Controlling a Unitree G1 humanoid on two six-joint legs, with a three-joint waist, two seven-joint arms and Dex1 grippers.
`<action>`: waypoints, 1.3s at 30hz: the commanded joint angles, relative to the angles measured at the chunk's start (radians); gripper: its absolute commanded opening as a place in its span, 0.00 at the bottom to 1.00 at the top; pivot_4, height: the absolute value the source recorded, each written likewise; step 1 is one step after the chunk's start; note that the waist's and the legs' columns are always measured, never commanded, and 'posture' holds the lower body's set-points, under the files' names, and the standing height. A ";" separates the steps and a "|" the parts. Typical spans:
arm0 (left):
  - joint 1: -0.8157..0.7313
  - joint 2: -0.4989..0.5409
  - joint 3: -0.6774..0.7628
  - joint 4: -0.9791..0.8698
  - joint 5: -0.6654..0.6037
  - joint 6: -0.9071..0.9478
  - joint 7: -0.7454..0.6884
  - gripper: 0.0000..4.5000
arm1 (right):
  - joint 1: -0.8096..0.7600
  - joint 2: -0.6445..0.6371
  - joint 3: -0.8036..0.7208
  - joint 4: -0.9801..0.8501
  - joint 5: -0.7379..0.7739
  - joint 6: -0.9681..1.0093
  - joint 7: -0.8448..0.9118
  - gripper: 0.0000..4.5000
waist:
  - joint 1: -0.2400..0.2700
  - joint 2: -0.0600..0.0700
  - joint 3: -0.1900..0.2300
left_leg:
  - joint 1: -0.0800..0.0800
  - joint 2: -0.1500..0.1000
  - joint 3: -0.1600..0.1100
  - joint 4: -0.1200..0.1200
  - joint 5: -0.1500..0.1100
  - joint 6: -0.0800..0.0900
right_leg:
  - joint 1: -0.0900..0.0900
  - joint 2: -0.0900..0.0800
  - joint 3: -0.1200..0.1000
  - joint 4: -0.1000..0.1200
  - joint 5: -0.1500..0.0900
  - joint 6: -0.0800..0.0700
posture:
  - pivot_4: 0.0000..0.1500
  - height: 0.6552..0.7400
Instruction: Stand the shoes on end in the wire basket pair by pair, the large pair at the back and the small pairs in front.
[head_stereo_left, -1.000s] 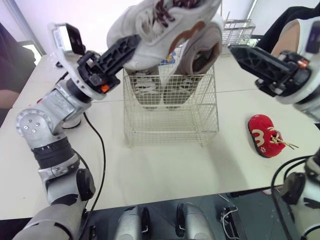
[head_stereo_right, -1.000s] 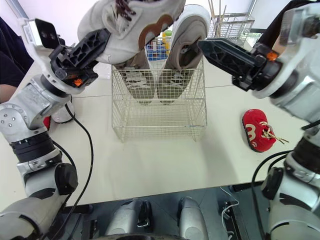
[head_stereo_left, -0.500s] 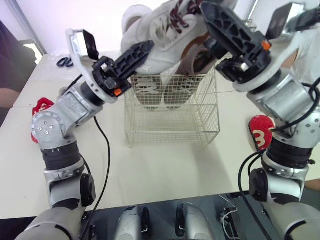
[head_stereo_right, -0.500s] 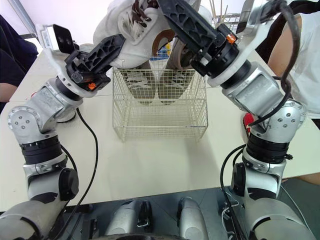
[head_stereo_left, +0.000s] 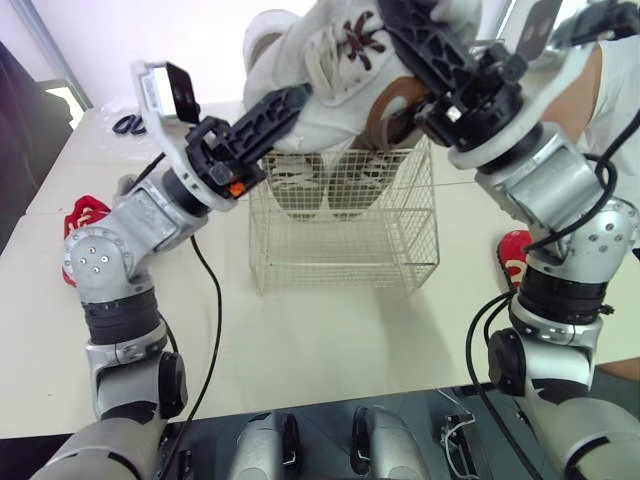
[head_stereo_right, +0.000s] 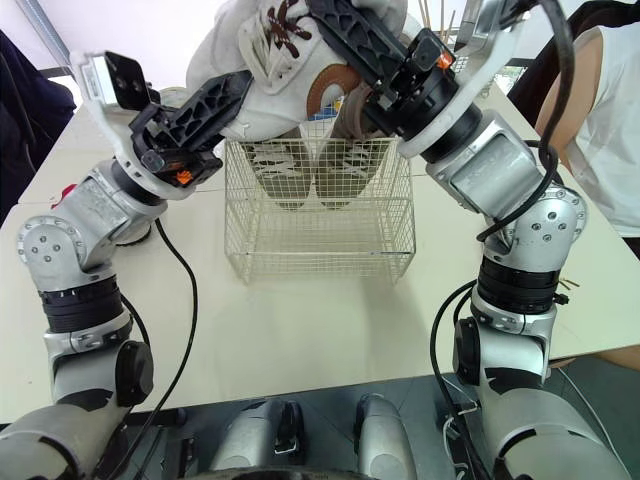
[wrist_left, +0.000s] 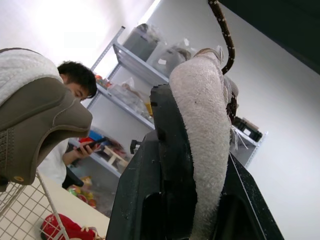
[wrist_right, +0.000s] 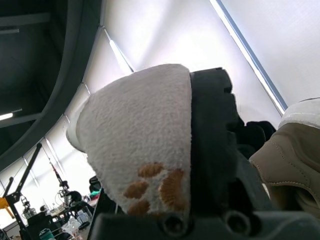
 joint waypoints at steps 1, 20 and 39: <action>0.010 0.046 -0.020 -0.018 -0.026 0.012 0.026 0.39 | -0.056 -0.021 -0.007 -0.022 -0.011 -0.010 0.008 0.16 | 0.000 0.000 0.000 | 0.000 0.000 0.000 0.000 0.000 0.000 | 0.000 0.000 0.000 0.000 0.000 0.000 | 1.00 1.00; 0.114 0.417 0.013 -0.042 0.097 0.084 -0.253 0.99 | -0.388 -0.623 0.400 0.396 -0.942 -0.204 1.163 0.16 | -0.003 0.001 0.001 | -0.002 0.000 0.003 -0.002 -0.002 0.001 | -0.005 0.000 0.002 -0.002 -0.002 -0.003 | 1.00 1.00; 0.179 0.342 0.022 -0.184 0.046 0.013 -0.129 0.99 | -0.621 -0.389 0.808 1.042 -1.232 -0.719 1.508 0.16 | -0.006 0.002 0.004 | -0.003 0.000 0.004 -0.002 -0.001 -0.001 | -0.006 -0.001 0.002 -0.001 0.000 0.000 | 1.00 1.00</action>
